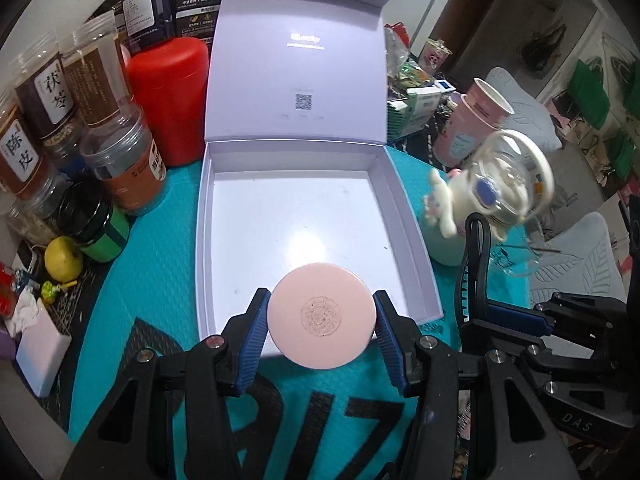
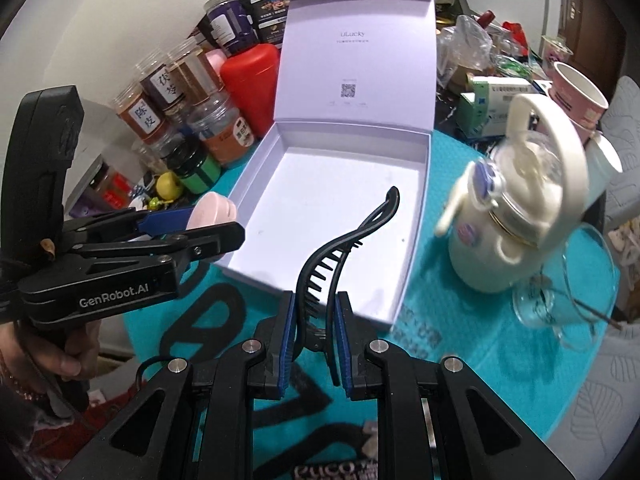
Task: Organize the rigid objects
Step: 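Carry the pink compact and black claw clip over the open white box, then open the right tool to drop the clip in the box while the left tool releases the compact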
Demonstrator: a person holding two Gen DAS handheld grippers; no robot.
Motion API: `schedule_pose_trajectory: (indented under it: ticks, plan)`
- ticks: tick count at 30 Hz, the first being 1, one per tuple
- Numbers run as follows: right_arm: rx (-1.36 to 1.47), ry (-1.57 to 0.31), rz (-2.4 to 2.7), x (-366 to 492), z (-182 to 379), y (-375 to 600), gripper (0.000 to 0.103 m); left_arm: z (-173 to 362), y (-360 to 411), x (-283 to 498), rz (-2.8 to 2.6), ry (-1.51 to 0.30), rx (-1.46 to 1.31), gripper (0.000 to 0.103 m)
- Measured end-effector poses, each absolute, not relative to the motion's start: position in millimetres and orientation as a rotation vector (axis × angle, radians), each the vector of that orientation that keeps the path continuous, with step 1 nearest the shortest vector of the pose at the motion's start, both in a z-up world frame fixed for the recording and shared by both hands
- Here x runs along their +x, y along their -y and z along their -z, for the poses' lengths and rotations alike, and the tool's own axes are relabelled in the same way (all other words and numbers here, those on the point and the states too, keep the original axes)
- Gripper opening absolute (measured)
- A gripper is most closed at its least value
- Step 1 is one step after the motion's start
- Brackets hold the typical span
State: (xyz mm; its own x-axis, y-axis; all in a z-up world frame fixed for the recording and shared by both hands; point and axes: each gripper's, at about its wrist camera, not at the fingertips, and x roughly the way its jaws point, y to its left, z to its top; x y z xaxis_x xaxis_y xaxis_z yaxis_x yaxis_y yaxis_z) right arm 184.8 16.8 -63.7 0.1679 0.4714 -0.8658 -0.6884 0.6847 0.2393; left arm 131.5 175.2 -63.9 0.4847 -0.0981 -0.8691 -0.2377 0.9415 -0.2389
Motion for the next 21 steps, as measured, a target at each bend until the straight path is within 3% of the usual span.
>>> schedule_pose_trajectory:
  ticks: [21]
  plan:
    - [-0.258,-1.118,-0.828,251.8,101.4,-64.4,0.019,102.3,-217.5,199.3,-0.132,-1.097,-0.338,0.051]
